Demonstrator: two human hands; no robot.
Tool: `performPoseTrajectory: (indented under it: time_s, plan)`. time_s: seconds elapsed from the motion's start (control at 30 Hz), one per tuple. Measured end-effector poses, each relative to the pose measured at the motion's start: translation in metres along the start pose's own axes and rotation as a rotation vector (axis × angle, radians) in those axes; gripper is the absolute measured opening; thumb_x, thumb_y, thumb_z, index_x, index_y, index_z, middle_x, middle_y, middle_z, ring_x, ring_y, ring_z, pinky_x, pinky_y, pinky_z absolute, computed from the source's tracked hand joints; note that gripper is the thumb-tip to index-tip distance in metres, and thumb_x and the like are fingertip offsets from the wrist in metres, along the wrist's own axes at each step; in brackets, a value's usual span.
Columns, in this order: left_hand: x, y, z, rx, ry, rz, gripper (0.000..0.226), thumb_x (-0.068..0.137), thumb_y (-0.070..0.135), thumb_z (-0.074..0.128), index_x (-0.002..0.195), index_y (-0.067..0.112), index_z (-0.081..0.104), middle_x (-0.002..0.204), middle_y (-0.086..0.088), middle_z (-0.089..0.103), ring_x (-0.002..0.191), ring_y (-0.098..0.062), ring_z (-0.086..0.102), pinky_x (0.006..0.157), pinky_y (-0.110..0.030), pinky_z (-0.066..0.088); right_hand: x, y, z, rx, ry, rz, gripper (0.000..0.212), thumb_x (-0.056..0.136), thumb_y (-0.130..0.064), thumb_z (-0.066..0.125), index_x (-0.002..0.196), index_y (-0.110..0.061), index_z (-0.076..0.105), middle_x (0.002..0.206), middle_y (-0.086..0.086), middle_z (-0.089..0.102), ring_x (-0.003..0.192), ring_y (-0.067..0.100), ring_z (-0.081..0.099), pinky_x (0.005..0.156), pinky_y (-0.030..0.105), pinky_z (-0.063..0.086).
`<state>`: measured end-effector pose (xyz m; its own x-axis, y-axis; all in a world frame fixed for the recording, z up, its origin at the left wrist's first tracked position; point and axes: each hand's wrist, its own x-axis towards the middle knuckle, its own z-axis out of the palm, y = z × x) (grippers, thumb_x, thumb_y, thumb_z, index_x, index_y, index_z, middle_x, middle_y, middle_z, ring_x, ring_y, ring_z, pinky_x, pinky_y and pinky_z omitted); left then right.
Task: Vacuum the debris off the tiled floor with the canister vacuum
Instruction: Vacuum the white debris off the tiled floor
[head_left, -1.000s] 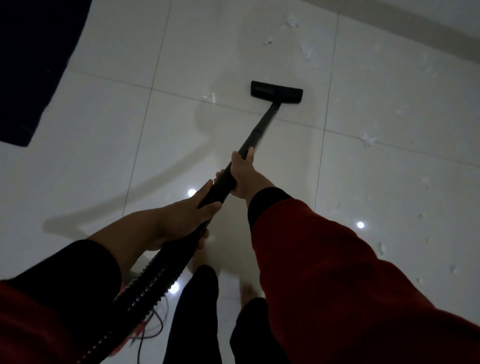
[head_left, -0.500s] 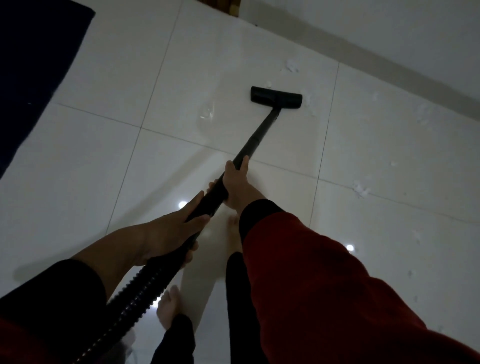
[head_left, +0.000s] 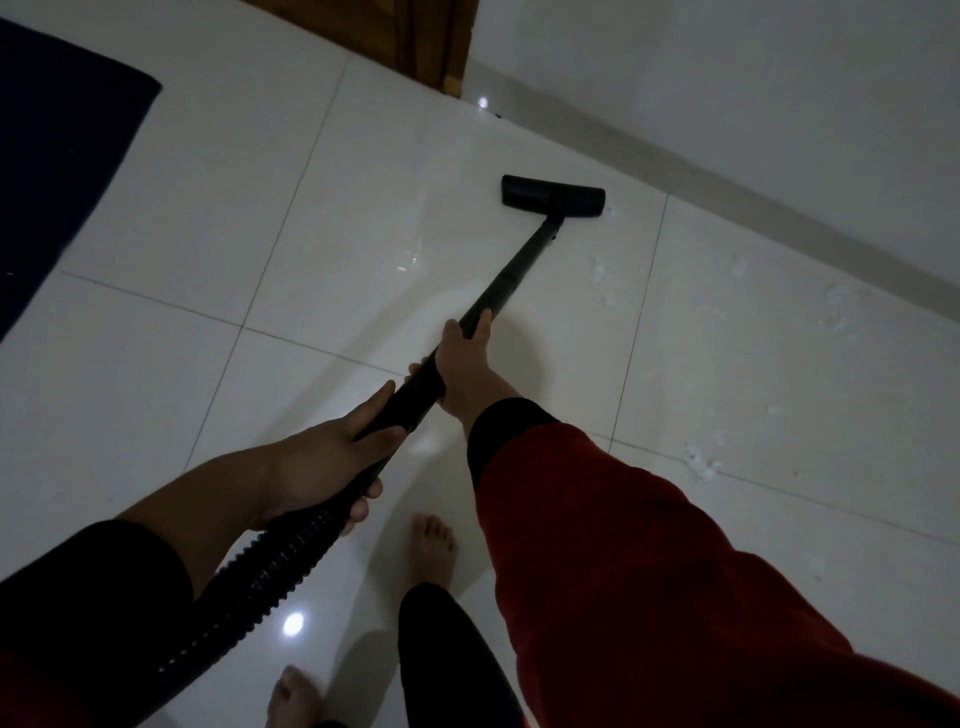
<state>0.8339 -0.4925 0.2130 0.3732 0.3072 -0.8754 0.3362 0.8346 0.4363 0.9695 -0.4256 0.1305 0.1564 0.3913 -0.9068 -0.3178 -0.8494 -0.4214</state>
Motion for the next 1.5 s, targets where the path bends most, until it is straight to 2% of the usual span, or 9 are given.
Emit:
performPoseTrajectory:
  time_s: [0.13, 0.43, 0.57, 0.73, 0.93, 1.07, 1.2, 1.33, 1.5]
  plan:
    - [0.012, 0.024, -0.002, 0.012, 0.018, 0.009, 0.057, 0.098, 0.037, 0.042, 0.139, 0.06, 0.011, 0.073, -0.01, 0.047, 0.043, -0.013, 0.048, 0.045, -0.025, 0.046, 0.012, -0.024, 0.001, 0.045, 0.017, 0.005, 0.061, 0.102, -0.03, 0.036, 0.145, -0.056, 0.002, 0.114, 0.01, 0.045, 0.073, 0.025, 0.059, 0.07, 0.04, 0.055]
    - [0.037, 0.066, 0.007, 0.026, 0.024, 0.05, 0.058, 0.097, 0.037, 0.044, 0.142, 0.056, 0.013, 0.072, -0.011, 0.051, 0.045, -0.015, 0.052, 0.047, -0.028, 0.048, 0.032, -0.062, -0.014, 0.022, 0.039, -0.155, 0.053, 0.103, -0.026, 0.036, 0.149, -0.037, 0.013, 0.118, 0.008, 0.042, 0.069, 0.02, 0.054, 0.061, 0.036, 0.052]
    - [0.023, 0.074, 0.011, 0.034, 0.019, 0.04, 0.058, 0.097, 0.037, 0.044, 0.142, 0.057, 0.012, 0.072, -0.011, 0.051, 0.043, -0.013, 0.052, 0.045, -0.026, 0.048, 0.02, -0.068, -0.014, 0.096, 0.085, -0.09, 0.062, 0.099, -0.027, 0.04, 0.146, -0.053, 0.012, 0.117, 0.012, 0.049, 0.064, 0.023, 0.058, 0.069, 0.039, 0.056]
    - [0.018, 0.093, 0.019, 0.051, 0.009, 0.047, 0.058, 0.097, 0.036, 0.043, 0.143, 0.056, 0.013, 0.073, -0.011, 0.051, 0.044, -0.014, 0.052, 0.045, -0.025, 0.048, 0.014, -0.084, -0.027, 0.117, 0.083, -0.135, 0.06, 0.101, -0.022, 0.039, 0.15, -0.044, 0.011, 0.097, 0.005, 0.047, 0.065, 0.022, 0.056, 0.074, 0.039, 0.054]
    - [0.033, 0.102, 0.039, 0.058, -0.015, 0.044, 0.057, 0.098, 0.035, 0.043, 0.144, 0.053, 0.014, 0.071, -0.011, 0.05, 0.045, -0.015, 0.051, 0.044, -0.025, 0.047, 0.022, -0.089, -0.054, 0.061, 0.092, -0.161, 0.054, 0.102, -0.019, 0.039, 0.15, -0.033, 0.017, 0.124, 0.007, 0.046, 0.079, 0.026, 0.059, 0.072, 0.042, 0.056]
    - [0.048, 0.11, 0.048, 0.077, -0.026, 0.047, 0.058, 0.098, 0.034, 0.042, 0.145, 0.052, 0.012, 0.073, -0.011, 0.052, 0.045, -0.015, 0.052, 0.045, -0.024, 0.049, 0.028, -0.095, -0.069, 0.073, 0.084, -0.187, 0.051, 0.103, -0.024, 0.035, 0.149, -0.031, 0.015, 0.142, 0.019, 0.04, 0.067, 0.019, 0.052, 0.057, 0.035, 0.048]
    - [0.061, 0.118, 0.058, 0.037, -0.06, 0.02, 0.059, 0.099, 0.034, 0.041, 0.145, 0.052, 0.009, 0.071, -0.011, 0.049, 0.043, -0.014, 0.05, 0.042, -0.02, 0.047, 0.037, -0.102, -0.08, 0.133, 0.139, -0.133, 0.063, 0.102, -0.019, 0.037, 0.153, -0.039, 0.005, 0.12, 0.013, 0.041, 0.082, 0.028, 0.057, 0.064, 0.037, 0.051]
    - [0.067, 0.118, 0.071, 0.001, -0.098, 0.007, 0.059, 0.099, 0.036, 0.041, 0.144, 0.053, 0.008, 0.072, -0.01, 0.048, 0.045, -0.014, 0.049, 0.042, -0.02, 0.046, 0.036, -0.103, -0.096, 0.087, 0.127, -0.182, 0.053, 0.103, -0.019, 0.034, 0.151, -0.026, 0.013, 0.147, 0.02, 0.034, 0.069, 0.021, 0.051, 0.059, 0.036, 0.049]
    - [0.058, 0.109, 0.088, 0.007, -0.141, -0.003, 0.059, 0.099, 0.036, 0.041, 0.144, 0.054, 0.008, 0.072, -0.011, 0.048, 0.046, -0.015, 0.049, 0.043, -0.022, 0.046, 0.024, -0.089, -0.116, 0.085, 0.129, -0.18, 0.052, 0.103, -0.02, 0.034, 0.15, -0.028, 0.015, 0.149, 0.019, 0.032, 0.071, 0.02, 0.052, 0.059, 0.036, 0.049]
